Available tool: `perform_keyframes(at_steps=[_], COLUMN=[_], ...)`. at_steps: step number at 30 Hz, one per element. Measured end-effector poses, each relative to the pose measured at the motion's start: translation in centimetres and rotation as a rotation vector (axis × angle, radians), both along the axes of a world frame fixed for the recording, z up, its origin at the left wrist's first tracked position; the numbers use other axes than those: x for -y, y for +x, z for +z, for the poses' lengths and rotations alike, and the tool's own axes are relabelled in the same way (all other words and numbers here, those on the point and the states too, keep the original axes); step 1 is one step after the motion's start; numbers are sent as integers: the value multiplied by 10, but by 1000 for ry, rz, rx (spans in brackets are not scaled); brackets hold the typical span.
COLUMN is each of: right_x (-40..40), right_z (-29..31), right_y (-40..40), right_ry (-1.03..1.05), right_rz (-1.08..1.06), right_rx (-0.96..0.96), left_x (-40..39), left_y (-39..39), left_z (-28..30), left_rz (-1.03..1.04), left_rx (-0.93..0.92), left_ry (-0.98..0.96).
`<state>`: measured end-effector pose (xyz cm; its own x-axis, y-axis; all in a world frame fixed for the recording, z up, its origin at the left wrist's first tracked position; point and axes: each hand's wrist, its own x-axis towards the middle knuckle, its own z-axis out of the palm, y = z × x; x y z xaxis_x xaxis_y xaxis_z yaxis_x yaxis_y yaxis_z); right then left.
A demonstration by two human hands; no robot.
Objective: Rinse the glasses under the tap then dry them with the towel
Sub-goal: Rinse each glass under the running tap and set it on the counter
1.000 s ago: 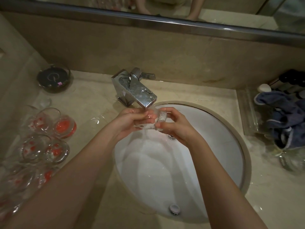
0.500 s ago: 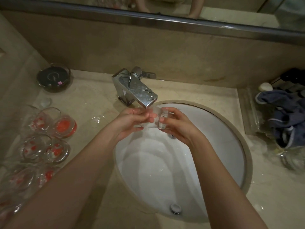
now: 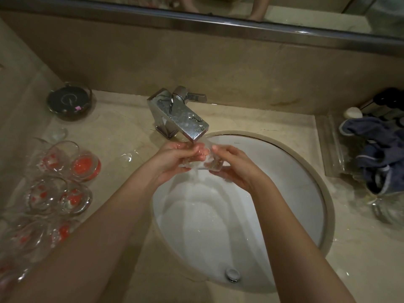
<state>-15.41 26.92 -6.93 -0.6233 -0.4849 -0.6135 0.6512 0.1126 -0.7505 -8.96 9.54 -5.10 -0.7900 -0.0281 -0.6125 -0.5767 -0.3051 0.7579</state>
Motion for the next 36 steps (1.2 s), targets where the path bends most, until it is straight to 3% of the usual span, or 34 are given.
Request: perform_keyframes(at_steps=[2, 10, 16, 26, 33, 36], right_x=[1, -1, 1, 1, 25, 37], right_z=[1, 1, 5, -10, -20, -23], right_y=[1, 5, 5, 23, 46, 53], right_ry=[60, 50, 115, -11, -129, -141], right_rz=[28, -31, 65, -98, -238, -280], right_rx=[28, -171, -8, 42, 84, 143], left_x=[-2, -5, -7, -15, -37, -45], left_y=[1, 4, 5, -1, 1, 3], left_z=[0, -3, -2, -6, -19, -21], left_rz=[-16, -25, -35, -8, 377, 554], left_rx=[1, 5, -33, -89, -150, -102], left_ry=[-10, -47, -43, -167, -190, -53])
